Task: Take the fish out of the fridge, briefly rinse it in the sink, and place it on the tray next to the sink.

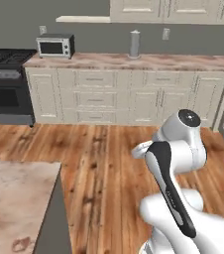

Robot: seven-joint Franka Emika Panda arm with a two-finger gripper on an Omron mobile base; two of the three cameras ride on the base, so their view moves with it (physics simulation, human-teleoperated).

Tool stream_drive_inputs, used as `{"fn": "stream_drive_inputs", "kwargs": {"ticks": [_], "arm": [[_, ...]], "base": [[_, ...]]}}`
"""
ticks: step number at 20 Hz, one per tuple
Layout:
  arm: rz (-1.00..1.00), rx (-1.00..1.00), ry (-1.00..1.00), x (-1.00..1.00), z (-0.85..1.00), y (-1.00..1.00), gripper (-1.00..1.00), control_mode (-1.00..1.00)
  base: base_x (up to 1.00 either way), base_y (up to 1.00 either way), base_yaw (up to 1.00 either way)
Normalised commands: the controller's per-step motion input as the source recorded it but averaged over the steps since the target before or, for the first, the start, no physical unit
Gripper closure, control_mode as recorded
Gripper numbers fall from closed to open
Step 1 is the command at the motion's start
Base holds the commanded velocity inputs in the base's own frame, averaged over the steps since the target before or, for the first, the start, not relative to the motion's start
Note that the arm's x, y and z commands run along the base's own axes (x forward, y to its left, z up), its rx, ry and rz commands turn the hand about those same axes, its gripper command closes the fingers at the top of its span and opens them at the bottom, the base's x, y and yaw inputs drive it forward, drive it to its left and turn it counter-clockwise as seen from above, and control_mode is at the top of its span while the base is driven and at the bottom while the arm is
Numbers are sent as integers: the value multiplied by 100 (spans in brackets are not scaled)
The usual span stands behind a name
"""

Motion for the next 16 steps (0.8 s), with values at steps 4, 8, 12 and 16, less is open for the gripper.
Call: {"fn": "stream_drive_inputs", "kwargs": {"ticks": [4,8,12,16], "arm": [[0,0,0,0,0,0,100,100],[0,0,0,0,0,0,100,100],[0,0,0,0,0,0,100,100],[0,0,0,0,0,0,100,100]], "base": [[-34,-3,89],[-44,-1,86],[34,-54,58],[100,-79,24]]}}
